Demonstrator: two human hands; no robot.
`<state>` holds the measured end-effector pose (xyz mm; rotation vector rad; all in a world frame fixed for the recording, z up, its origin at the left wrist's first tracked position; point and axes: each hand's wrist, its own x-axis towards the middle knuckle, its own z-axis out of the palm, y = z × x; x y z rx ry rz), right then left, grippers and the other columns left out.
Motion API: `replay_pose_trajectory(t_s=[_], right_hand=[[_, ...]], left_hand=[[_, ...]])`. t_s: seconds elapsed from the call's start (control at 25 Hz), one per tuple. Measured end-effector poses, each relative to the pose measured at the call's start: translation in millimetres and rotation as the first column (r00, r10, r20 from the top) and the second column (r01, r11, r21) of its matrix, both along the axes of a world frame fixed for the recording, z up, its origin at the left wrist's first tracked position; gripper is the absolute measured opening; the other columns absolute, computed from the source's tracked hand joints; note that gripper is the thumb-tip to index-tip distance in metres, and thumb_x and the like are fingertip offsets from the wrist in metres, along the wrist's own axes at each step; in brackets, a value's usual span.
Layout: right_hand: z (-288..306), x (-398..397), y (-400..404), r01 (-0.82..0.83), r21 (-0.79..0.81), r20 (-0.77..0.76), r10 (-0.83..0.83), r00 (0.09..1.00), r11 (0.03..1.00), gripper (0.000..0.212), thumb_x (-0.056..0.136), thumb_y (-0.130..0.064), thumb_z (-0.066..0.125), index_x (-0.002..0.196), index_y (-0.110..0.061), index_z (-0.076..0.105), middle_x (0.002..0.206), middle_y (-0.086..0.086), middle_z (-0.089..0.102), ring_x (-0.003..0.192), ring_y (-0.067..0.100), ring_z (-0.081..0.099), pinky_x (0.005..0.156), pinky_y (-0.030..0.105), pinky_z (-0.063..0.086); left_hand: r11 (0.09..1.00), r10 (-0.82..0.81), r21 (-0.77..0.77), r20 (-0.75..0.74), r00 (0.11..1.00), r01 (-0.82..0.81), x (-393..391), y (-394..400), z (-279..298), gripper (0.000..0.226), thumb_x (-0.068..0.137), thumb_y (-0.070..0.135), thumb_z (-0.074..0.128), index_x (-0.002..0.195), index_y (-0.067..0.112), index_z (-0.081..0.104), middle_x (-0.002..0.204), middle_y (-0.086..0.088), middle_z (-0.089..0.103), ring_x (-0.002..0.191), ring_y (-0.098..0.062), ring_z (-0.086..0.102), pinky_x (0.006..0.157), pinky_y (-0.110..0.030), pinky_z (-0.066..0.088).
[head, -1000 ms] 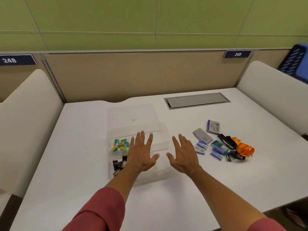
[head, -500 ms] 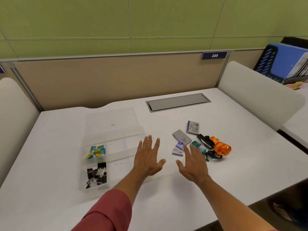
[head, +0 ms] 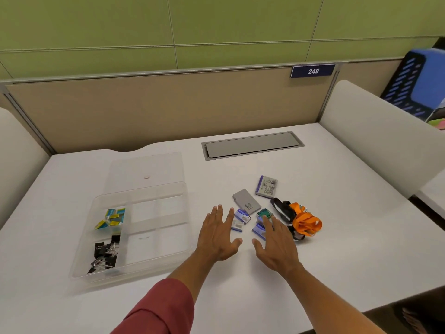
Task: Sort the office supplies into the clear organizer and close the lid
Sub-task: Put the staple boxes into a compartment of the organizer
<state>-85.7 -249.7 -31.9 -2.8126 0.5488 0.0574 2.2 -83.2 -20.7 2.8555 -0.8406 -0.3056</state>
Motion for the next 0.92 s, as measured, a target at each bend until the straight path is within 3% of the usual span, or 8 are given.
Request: replay_pose_trajectory(t_s=[0.28, 0.44, 0.56, 0.76, 0.92], right_hand=[[-5, 12, -32, -0.068, 0.018, 0.088, 0.066, 0.994, 0.998, 0.070, 0.089, -0.051, 0.045, 0.147, -0.016, 0.029, 0.148, 0.008, 0.040, 0.135, 0.024, 0.036, 0.108, 0.036, 0.036], [-4, 22, -35, -0.099, -0.106, 0.079, 0.108, 0.991, 0.989, 0.049, 0.093, -0.044, 0.043, 0.135, -0.019, 0.043, 0.129, 0.004, 0.055, 0.113, 0.020, 0.050, 0.091, 0.033, 0.042], [-4, 30, -38, -0.126, -0.123, 0.047, 0.132, 0.990, 0.984, 0.040, 0.095, -0.036, 0.045, 0.132, -0.021, 0.046, 0.128, 0.003, 0.058, 0.110, 0.021, 0.052, 0.088, 0.035, 0.043], [-4, 38, -44, -0.157, -0.030, 0.079, 0.159, 0.984, 0.987, 0.036, 0.096, -0.029, 0.048, 0.129, -0.016, 0.051, 0.122, 0.007, 0.062, 0.106, 0.021, 0.055, 0.088, 0.033, 0.048], [5, 33, -49, -0.159, 0.134, 0.222, 0.126, 0.967, 0.978, 0.038, 0.097, -0.026, 0.043, 0.132, -0.016, 0.049, 0.112, 0.008, 0.060, 0.093, 0.020, 0.057, 0.076, 0.032, 0.052]], left_hand=[[0.989, 0.147, 0.034, -0.133, 0.980, -0.144, -8, -35, -13, 0.094, 0.083, 0.069, 0.045, 0.151, 0.031, -0.008, 0.162, -0.009, -0.004, 0.148, -0.032, -0.002, 0.118, -0.045, 0.013], [0.979, 0.203, 0.023, -0.152, 0.967, -0.202, -9, -40, -14, 0.095, 0.082, 0.065, 0.048, 0.151, 0.030, -0.006, 0.162, -0.011, 0.000, 0.148, -0.032, 0.003, 0.118, -0.044, 0.016], [0.972, 0.234, 0.023, -0.154, 0.960, -0.233, -12, -41, -14, 0.095, 0.082, 0.064, 0.049, 0.152, 0.029, -0.005, 0.161, -0.011, 0.001, 0.148, -0.032, 0.003, 0.117, -0.044, 0.016], [0.963, 0.268, 0.028, -0.156, 0.951, -0.267, -14, -40, -14, 0.090, 0.085, 0.060, 0.050, 0.152, 0.027, -0.001, 0.161, -0.012, 0.003, 0.148, -0.032, 0.006, 0.117, -0.044, 0.018], [0.967, 0.254, 0.028, -0.099, 0.962, -0.253, -9, -45, -13, 0.079, 0.089, 0.055, 0.047, 0.152, 0.029, 0.008, 0.156, -0.013, 0.019, 0.139, -0.031, 0.026, 0.110, -0.040, 0.031]])
